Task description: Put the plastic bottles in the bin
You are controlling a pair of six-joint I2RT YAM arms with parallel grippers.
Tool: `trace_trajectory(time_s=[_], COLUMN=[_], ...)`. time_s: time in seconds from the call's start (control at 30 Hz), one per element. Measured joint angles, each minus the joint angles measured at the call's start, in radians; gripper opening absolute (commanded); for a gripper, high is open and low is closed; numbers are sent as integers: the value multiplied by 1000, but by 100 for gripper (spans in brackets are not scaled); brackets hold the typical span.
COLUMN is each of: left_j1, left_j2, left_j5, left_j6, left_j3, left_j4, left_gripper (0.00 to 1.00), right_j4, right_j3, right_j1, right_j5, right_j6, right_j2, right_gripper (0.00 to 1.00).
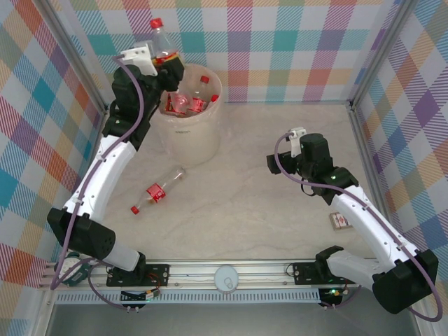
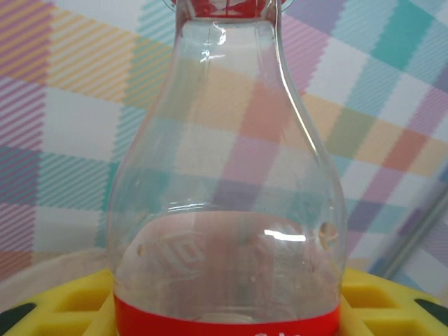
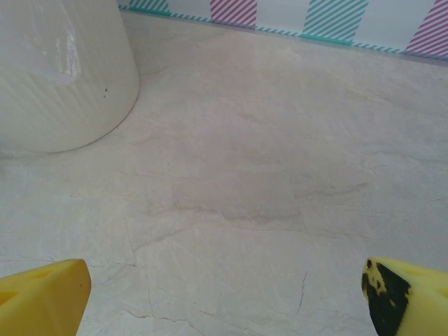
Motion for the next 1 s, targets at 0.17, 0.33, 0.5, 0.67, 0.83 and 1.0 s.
trace_trajectory(time_s=[0.17,0.33,0.5,0.67,0.83,1.0], left_j1=[43,48,48,48,48,48], left_j2=[94,179,227,238,245,257], left_j5=[-21,-24,13,56,115,158], left_j6=[10,60,102,164,210,246], left_j3=[55,69,69,69,64,37], left_j4=[18,14,-5,-78,-147,-220], left_gripper=[36,37,37,36,36,37], right_j4=[0,0,0,-3,-6,-6], right_j3=[0,0,0,0,0,0], right_j1=[0,0,0,0,0,0], right_j5=[0,0,0,0,0,0], right_j6=[0,0,0,0,0,-1], right_j2=[0,0,0,0,0,0], right_gripper=[99,99,99,99,99,99])
